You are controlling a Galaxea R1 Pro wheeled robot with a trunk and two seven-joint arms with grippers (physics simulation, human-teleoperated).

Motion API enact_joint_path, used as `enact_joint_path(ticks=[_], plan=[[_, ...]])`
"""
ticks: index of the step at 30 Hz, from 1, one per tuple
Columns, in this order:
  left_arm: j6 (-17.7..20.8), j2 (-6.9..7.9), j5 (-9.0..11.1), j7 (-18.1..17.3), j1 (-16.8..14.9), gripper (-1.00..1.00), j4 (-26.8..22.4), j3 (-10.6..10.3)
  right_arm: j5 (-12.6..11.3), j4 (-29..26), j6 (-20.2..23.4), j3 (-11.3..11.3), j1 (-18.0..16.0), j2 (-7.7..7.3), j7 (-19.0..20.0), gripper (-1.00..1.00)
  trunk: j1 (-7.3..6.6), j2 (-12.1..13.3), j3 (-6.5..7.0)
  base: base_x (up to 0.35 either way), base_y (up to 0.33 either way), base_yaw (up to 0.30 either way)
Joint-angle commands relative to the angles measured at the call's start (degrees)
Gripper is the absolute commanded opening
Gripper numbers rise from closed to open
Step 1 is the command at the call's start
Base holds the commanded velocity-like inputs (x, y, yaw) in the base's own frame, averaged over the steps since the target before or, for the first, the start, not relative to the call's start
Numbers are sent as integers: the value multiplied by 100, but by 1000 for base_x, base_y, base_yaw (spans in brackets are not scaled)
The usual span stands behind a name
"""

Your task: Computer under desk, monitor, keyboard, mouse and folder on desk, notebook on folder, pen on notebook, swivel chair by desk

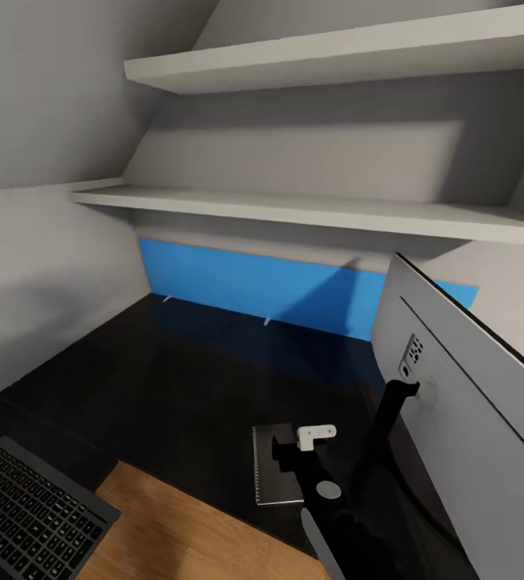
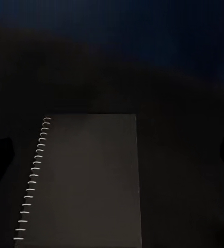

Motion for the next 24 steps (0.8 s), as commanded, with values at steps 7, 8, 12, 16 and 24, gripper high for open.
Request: enact_joint_path(ticks=[7, 8, 12, 16, 24], plan=[[-19, -4, 14, 45, -5, 100, 1, -48, -20, 600, -67, 12, -746, 10, -45, 100, 155, -288, -134, 0, 0, 0], [-19, -4, 13, 45, -5, 100, 1, -48, -22, 726, -90, 12, -857, 11, -44, 100, 177, -328, -152, 0, 0, 0], [-18, -6, 10, 42, -5, 100, 1, -48, -27, 1172, -218, 12, -1287, 17, -44, 100, 265, -489, -223, 0, 0, 0], [-20, -8, 9, 39, -5, 100, 1, -48, -31, 1479, -284, 12, -1615, 33, -45, 100, 353, -649, -295, 0, 0, 0], [-22, -9, 9, 37, -5, 100, 1, -48, -105, 2013, -276, 3, -2093, 82, -46, 100, 529, -970, -439, 0, 0, 0]])
